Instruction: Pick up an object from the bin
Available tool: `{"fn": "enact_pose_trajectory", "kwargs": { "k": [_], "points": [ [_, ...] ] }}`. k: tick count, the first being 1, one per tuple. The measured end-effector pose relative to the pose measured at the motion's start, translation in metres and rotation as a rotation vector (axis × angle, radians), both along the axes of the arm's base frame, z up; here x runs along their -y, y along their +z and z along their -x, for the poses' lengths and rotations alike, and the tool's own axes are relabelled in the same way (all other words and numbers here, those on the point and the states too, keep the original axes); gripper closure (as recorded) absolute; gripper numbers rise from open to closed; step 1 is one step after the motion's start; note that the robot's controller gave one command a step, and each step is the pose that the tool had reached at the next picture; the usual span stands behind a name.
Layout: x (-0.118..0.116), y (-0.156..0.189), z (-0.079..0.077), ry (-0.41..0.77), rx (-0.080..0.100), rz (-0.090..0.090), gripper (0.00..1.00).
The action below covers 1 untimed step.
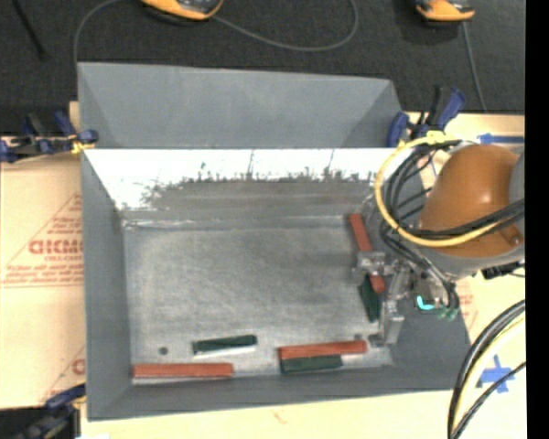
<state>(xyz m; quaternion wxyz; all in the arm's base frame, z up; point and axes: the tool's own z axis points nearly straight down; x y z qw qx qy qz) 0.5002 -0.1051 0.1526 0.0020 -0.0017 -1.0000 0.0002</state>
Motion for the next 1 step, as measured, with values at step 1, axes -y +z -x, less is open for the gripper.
{"fn": "enact_pose_trajectory", "kwargs": {
  "k": [1],
  "points": [
    [-0.0027,-0.0824,0.0075,-0.262,0.003,-0.001,0.00]
  ]
}}
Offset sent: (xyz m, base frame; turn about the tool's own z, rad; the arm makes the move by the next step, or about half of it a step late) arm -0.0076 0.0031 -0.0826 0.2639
